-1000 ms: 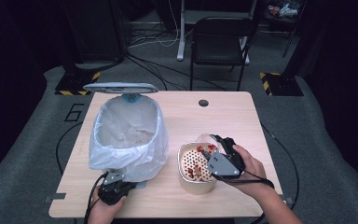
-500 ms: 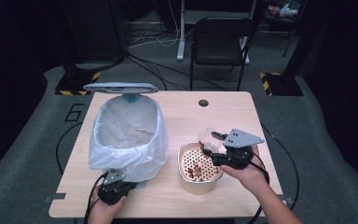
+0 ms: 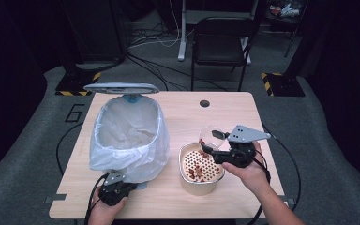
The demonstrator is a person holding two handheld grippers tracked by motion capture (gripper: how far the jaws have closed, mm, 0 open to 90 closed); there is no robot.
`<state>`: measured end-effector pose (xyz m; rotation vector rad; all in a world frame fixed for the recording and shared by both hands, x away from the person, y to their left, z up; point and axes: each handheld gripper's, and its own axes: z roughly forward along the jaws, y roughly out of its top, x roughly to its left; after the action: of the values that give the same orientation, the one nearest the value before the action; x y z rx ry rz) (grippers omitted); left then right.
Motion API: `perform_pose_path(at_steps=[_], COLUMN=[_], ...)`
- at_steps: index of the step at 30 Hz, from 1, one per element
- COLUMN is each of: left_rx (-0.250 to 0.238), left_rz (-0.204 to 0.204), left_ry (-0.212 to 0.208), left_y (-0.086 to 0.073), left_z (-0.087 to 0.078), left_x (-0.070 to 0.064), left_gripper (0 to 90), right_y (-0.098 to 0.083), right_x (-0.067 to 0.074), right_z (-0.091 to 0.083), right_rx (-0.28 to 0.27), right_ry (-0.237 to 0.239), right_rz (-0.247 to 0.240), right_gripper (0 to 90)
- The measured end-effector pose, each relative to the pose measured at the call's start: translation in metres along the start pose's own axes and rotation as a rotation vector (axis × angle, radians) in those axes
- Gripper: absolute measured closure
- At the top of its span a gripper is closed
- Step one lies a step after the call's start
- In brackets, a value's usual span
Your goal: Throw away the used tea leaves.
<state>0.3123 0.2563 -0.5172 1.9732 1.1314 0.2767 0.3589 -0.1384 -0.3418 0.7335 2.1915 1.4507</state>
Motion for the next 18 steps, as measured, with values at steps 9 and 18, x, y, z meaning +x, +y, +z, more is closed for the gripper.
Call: perform_pose_path(at_steps=[9,18], left_rx=[0.000,0.000], left_rz=[0.001,0.001], left_ry=[0.000,-0.001], left_y=[-0.0001,0.0000], left_z=[0.0000,0.0000], left_x=[0.0000,0.0001], left_gripper=[90.0,90.0], right_y=[0.0016,0.0086], right_x=[0.0023,-0.0016], right_z=[0.0013,0.0002], right_rx=[-0.057,-0.112], right_ry=[0.008,0.052], right_rz=[0.031,0.101], right_gripper=[38.9,39.0])
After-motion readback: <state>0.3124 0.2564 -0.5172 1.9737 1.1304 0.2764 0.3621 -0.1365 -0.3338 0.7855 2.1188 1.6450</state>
